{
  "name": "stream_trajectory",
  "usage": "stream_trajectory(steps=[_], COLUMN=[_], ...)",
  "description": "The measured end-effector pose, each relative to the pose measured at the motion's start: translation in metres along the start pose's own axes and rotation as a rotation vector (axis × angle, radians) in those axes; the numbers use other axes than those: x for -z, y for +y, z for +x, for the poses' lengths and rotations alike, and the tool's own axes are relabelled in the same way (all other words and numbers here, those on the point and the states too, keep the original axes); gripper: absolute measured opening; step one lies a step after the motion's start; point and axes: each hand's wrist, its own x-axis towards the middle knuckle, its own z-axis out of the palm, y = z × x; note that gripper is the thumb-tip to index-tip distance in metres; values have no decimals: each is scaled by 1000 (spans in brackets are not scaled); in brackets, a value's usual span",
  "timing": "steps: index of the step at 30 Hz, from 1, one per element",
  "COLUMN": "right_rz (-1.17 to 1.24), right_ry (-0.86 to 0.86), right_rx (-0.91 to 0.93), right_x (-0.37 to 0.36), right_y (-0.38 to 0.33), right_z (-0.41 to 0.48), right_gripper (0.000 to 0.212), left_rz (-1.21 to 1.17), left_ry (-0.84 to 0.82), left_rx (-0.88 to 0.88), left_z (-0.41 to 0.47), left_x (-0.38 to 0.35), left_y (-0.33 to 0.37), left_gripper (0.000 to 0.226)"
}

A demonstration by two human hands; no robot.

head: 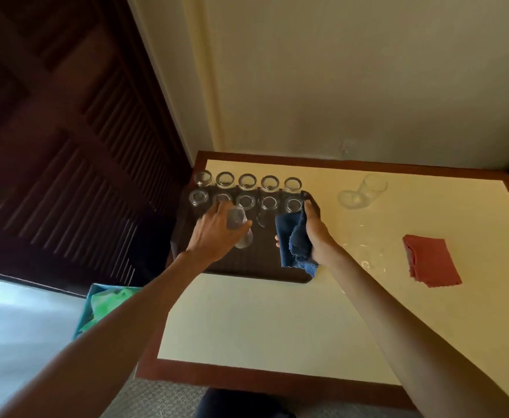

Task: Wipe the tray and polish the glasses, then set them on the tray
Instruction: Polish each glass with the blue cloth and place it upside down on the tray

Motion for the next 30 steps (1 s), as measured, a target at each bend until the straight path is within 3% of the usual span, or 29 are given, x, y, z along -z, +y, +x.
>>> stream_trajectory(steps=[5,10,17,21,23,27,28,30], right_rz=[-102,-159,-192,-196,-218,-234,-244,-273], right_ry=[88,-18,-34,-44,-83,-195,-216,-256], right_rx=[56,38,32,40,50,107,119,155], right_x=[-3,-6,-20,-25,-29,-44,-47,-57], right_y=[12,19,21,20,16,0,-6,-21], right_z=[13,14,2,-7,-13,-35,-40,-54], right_gripper=[65,37,42,54,50,19,19,21], left_rz=[50,90,116,329,202,-351,-416,-446], left_ry=[-135,-194,-278,-503,-553,-414,-430,-486], left_rx=[58,93,126,114,135,239,236,156], left_z=[-7,-13,-15,1,18,44,48,52], left_x=[-27,-42,-41,-15,9,61,71,90], left_y=[-21,-28,-39,-36,-29,1,9,27], left_gripper=[60,65,81,112,103,24,18,33])
